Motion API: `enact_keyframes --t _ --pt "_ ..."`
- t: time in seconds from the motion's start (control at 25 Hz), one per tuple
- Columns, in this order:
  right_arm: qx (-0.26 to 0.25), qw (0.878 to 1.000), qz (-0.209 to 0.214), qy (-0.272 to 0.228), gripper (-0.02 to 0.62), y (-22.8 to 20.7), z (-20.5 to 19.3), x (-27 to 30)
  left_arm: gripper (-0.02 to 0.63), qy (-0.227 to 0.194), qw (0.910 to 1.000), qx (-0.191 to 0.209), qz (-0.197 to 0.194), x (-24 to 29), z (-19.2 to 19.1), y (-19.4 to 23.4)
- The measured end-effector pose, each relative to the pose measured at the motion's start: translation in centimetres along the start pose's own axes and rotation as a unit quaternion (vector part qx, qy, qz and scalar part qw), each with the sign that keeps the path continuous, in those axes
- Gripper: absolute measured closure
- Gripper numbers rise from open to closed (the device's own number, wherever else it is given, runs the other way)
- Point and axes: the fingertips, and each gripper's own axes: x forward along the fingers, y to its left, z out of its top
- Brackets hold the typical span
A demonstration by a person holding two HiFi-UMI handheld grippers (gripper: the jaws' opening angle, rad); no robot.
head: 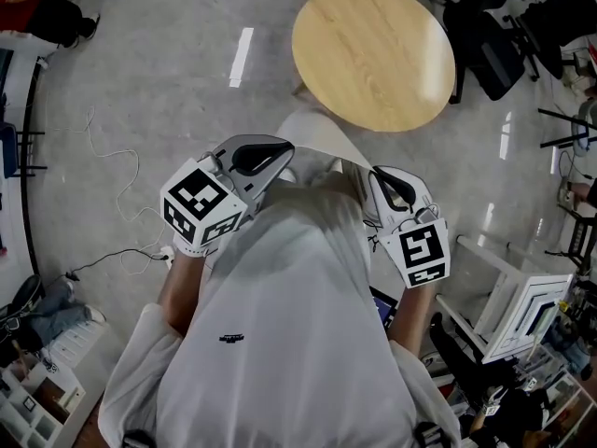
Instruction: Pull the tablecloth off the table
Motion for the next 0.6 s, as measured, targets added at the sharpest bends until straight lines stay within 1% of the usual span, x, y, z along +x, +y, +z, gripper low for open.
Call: enact_keyframes --t 0.12,0.48,0.6 --pt "-0.004 1.0 0.004 -0.002 0.581 -0.5 0.3 0.3 0.597 0.002 1.0 -0.001 0.004 0.1 0.1 0.5" --pt "-0.01 1.0 0.005 -0.01 0.581 0.4 1.1 0.0 0.597 -0.004 0.9999 0.011 0.004 -1.2 0.8 -0.2" --pt "-0.009 1.0 0.007 -0.013 0.581 0.7 1.2 -0.3 0.597 -0.006 0.9999 0.013 -0.001 -1.8 1.0 -0.7"
